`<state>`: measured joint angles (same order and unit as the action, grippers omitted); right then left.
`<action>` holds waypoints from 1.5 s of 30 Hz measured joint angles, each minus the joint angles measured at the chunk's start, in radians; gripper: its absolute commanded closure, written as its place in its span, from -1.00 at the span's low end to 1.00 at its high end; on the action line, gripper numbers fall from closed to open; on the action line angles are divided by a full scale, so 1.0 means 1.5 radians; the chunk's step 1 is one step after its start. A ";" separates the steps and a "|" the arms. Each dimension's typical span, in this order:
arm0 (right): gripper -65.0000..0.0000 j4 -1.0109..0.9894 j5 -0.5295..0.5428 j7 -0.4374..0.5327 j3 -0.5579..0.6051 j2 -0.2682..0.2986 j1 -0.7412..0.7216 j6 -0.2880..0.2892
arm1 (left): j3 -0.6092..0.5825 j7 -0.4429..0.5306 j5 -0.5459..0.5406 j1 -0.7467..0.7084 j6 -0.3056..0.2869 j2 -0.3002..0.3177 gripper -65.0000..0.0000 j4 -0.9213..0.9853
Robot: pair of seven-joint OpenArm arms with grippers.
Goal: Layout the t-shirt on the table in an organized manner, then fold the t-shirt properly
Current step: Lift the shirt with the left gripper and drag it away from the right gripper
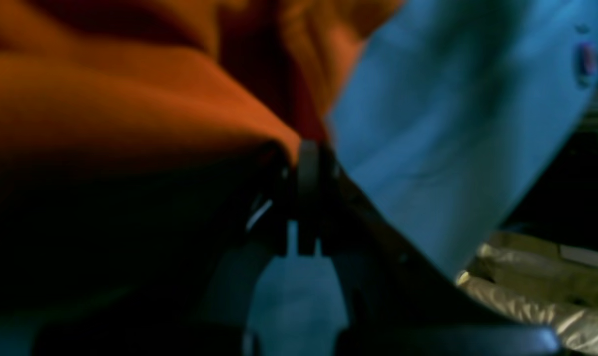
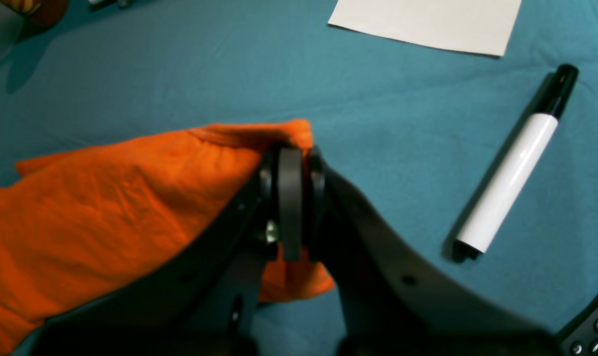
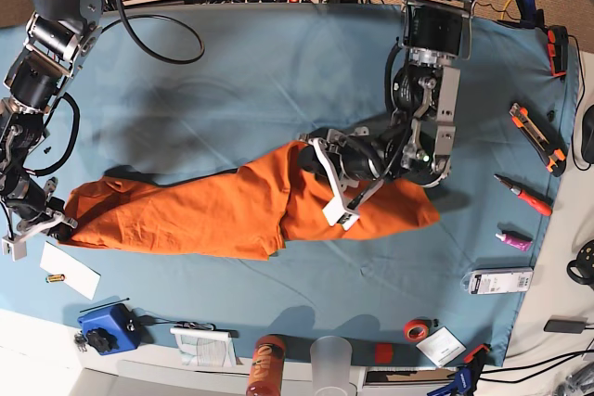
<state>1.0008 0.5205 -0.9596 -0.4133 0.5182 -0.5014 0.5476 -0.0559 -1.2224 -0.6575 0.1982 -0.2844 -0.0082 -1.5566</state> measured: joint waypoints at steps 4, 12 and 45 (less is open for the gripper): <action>1.00 0.000 0.000 0.029 0.000 0.000 0.000 0.000 | -0.001 -0.010 -0.067 -0.061 -0.048 -0.006 1.00 -0.060; 1.00 0.000 -0.003 0.032 0.000 0.000 0.000 0.000 | -0.001 -0.013 -0.132 -0.205 -0.091 -0.018 1.00 -0.106; 0.49 0.076 0.220 -0.161 -0.038 0.040 -0.002 0.097 | 0.001 -0.055 -0.105 -0.239 -0.160 0.008 0.13 -0.346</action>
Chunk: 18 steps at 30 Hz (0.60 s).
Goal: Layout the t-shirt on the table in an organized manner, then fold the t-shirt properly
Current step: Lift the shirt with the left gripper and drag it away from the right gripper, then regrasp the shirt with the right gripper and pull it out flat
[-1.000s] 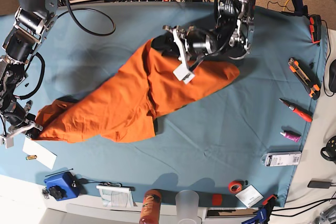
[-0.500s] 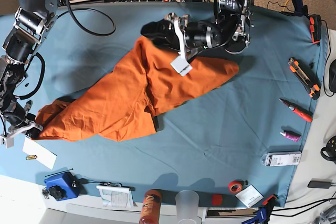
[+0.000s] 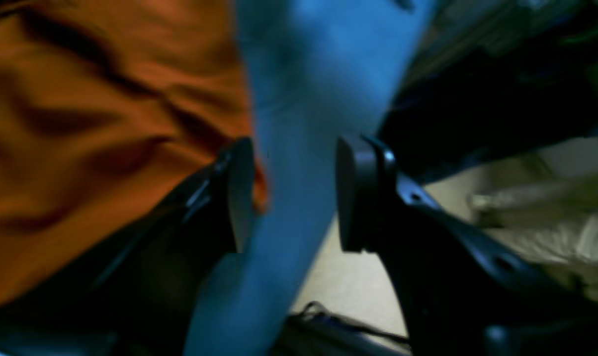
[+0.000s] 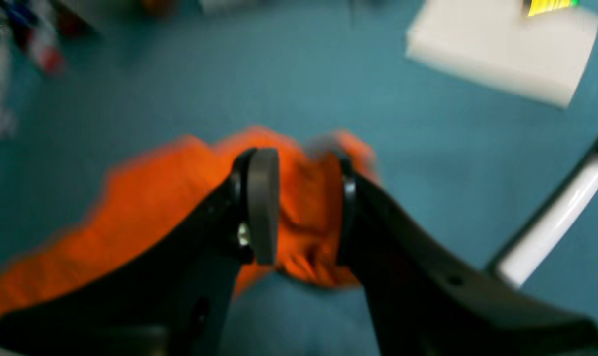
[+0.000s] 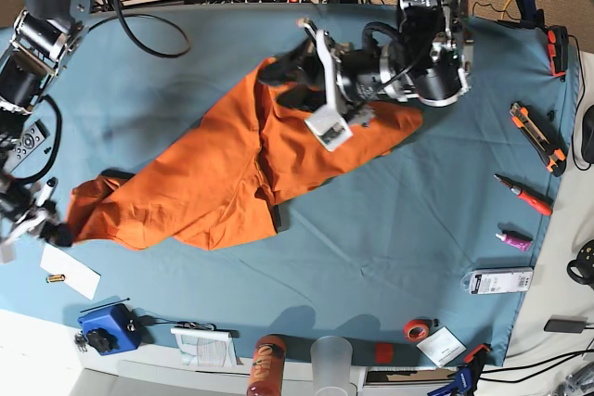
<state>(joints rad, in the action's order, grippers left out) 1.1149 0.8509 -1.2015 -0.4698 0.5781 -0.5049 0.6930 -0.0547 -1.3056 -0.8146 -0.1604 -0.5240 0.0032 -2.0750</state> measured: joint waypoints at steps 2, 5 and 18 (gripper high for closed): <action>0.49 0.060 0.003 -0.001 -0.025 -0.004 0.000 0.002 | 0.001 0.016 0.055 0.000 0.024 0.006 0.13 -0.001; 0.49 0.155 0.002 0.004 -0.044 -0.007 -0.001 0.000 | 0.012 0.019 0.125 0.000 0.049 0.006 0.13 -0.001; 0.49 0.221 -0.173 0.069 0.355 -0.104 0.001 -0.051 | 0.270 0.049 0.187 0.000 0.076 0.005 0.13 -0.001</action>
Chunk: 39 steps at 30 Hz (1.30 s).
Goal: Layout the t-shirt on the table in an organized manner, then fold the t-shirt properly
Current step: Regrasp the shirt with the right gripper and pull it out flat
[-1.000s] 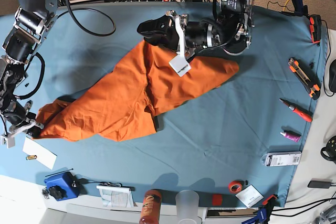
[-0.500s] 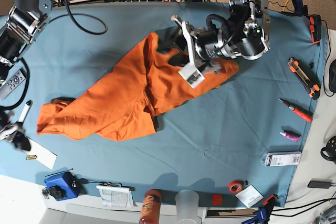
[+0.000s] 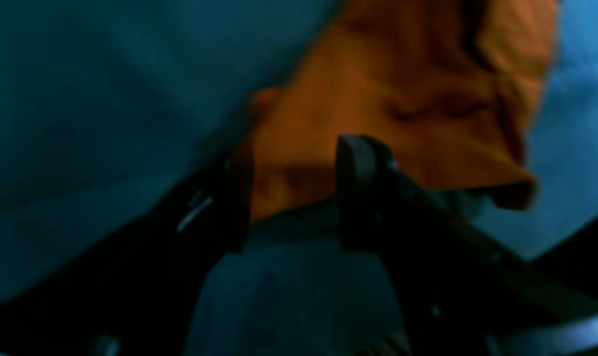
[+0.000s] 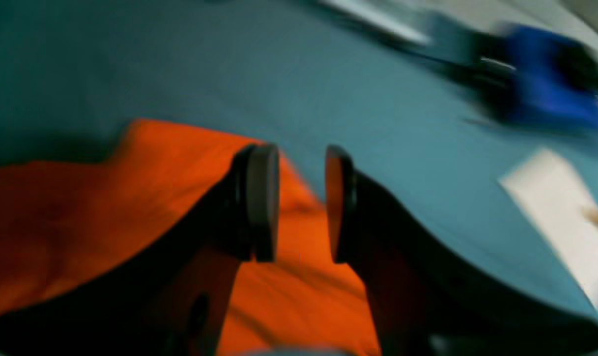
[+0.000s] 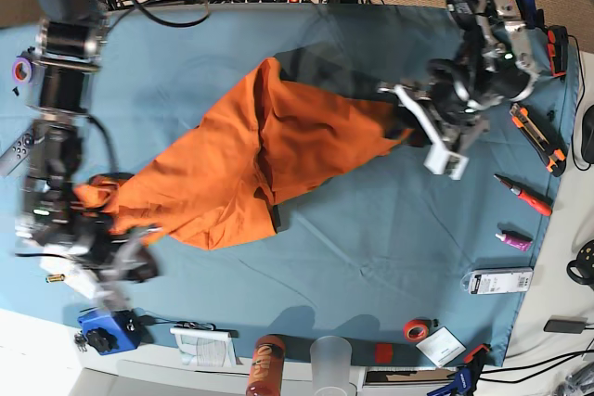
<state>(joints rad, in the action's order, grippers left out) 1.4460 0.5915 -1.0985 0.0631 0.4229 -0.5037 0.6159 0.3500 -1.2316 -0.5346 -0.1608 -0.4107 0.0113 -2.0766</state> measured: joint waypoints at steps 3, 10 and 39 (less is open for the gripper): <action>0.49 0.000 -0.038 -0.009 0.082 -0.063 0.002 -0.017 | 0.032 0.000 -0.006 0.000 -0.001 0.013 0.13 0.000; 0.49 -0.004 -0.154 -0.025 0.210 -0.140 0.008 -0.134 | 0.043 0.000 -0.006 0.000 -0.001 0.037 0.13 0.000; 1.00 -0.009 -0.292 -0.004 0.230 -0.166 0.059 -0.194 | 0.043 0.005 -0.038 0.000 -0.001 0.037 0.13 0.000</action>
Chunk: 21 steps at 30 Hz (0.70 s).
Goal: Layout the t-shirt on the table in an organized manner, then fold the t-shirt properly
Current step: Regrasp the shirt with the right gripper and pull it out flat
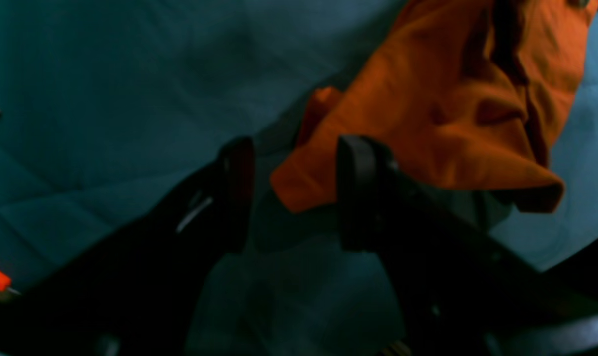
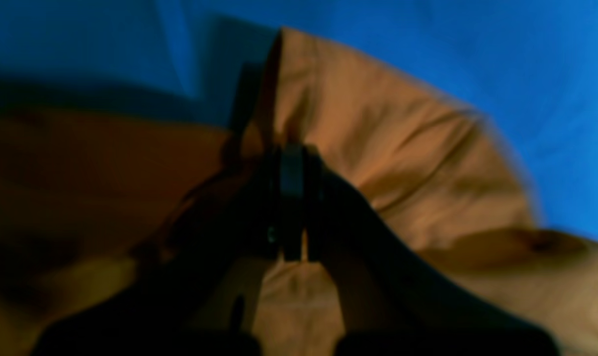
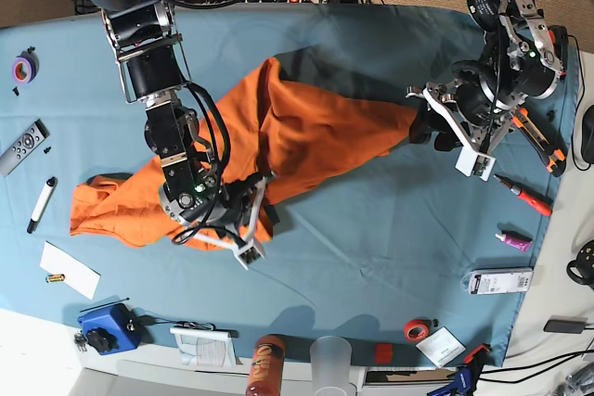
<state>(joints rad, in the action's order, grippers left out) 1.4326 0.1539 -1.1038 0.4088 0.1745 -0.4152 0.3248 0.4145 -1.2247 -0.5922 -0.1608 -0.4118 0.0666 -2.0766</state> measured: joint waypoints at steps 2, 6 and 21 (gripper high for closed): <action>1.00 0.041 0.000 0.001 0.000 0.000 0.000 -0.010 | 0.000 0.000 -0.001 0.000 0.000 0.000 0.13 0.000; 1.00 0.112 -0.019 -0.026 0.000 0.002 0.000 -0.024 | 0.000 0.000 0.000 0.000 0.000 0.000 0.13 0.000; 1.00 0.300 0.006 -0.063 -0.344 0.118 0.163 -0.059 | -0.001 -0.041 -0.063 -0.037 -0.039 0.000 0.13 0.000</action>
<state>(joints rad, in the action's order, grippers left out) 1.8824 0.1627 -1.1980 -0.1078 0.3519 -0.1707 0.2367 0.4129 -1.2858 -0.6865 -0.2157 -0.4709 0.0662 -2.0766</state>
